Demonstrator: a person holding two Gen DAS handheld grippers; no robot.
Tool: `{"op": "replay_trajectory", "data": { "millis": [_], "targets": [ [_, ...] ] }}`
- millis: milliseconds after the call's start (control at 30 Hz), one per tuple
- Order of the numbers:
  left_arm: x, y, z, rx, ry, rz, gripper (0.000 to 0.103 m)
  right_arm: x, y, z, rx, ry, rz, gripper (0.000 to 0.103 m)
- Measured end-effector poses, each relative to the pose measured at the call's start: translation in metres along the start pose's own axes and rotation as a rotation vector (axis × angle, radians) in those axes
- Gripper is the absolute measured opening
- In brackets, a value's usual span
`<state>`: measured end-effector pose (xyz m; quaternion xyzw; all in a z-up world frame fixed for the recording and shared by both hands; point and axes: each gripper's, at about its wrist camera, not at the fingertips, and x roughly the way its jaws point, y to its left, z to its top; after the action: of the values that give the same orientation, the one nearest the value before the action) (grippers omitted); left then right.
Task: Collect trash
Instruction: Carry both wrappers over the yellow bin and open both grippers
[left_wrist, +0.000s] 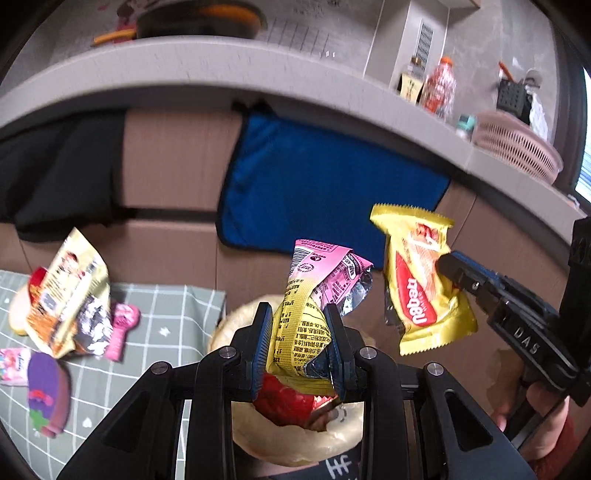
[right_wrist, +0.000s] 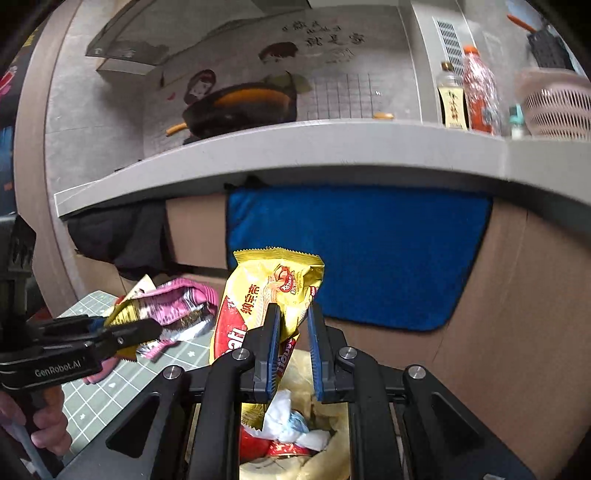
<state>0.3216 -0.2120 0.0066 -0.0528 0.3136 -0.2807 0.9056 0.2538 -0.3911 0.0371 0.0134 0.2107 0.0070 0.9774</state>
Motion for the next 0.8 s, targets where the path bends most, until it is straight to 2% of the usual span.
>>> {"op": "replay_trajectory", "data": {
  "millis": [100, 300, 500, 567, 667, 733, 800],
  "targets": [
    [0.026, 0.003, -0.009, -0.005, 0.067, -0.006, 0.029, 0.011, -0.009, -0.008, 0.016, 0.021, -0.009, 0.013],
    [0.102, 0.018, -0.038, -0.071, 0.330, -0.047, 0.029, 0.033, -0.025, -0.021, 0.052, 0.070, -0.016, 0.013],
    [0.155, 0.019, -0.063, -0.048, 0.490, -0.011, 0.029, 0.053, -0.040, -0.033, 0.082, 0.118, -0.023, 0.013],
    [0.159, 0.011, -0.063, 0.018, 0.469, 0.024, 0.029, 0.060, -0.043, -0.037, 0.091, 0.133, -0.025, 0.013],
    [0.166, 0.009, -0.063, 0.013, 0.496, -0.039, 0.030, 0.069, -0.046, -0.042, 0.103, 0.157, -0.023, 0.013],
    [0.159, 0.013, -0.057, 0.010, 0.463, -0.077, 0.035, 0.076, -0.046, -0.045, 0.110, 0.172, -0.014, 0.013],
    [0.144, 0.017, -0.049, 0.023, 0.402, -0.078, 0.044, 0.081, -0.044, -0.048, 0.108, 0.185, -0.005, 0.013]
  ]
}}
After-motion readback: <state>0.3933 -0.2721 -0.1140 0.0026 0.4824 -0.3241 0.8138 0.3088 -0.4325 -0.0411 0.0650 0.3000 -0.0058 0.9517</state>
